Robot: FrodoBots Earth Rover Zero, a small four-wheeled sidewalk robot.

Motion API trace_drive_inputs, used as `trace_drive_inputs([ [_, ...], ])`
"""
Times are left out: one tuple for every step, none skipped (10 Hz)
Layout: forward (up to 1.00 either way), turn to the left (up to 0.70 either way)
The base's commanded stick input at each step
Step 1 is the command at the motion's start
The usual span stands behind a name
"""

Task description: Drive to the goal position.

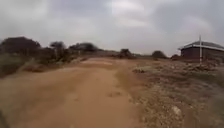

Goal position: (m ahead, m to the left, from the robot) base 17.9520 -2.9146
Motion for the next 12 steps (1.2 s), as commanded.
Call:
trace_drive_inputs([
  [0.50, 0.00],
  [0.50, 0.00],
  [0.50, 0.00],
  [0.50, 0.00],
  [0.50, 0.00],
  [0.50, 0.00],
  [0.50, 0.00],
  [0.50, 0.00],
  [0.50, 0.00],
  [0.50, 0.00],
  [0.50, 0.00],
  [0.50, -0.26],
])
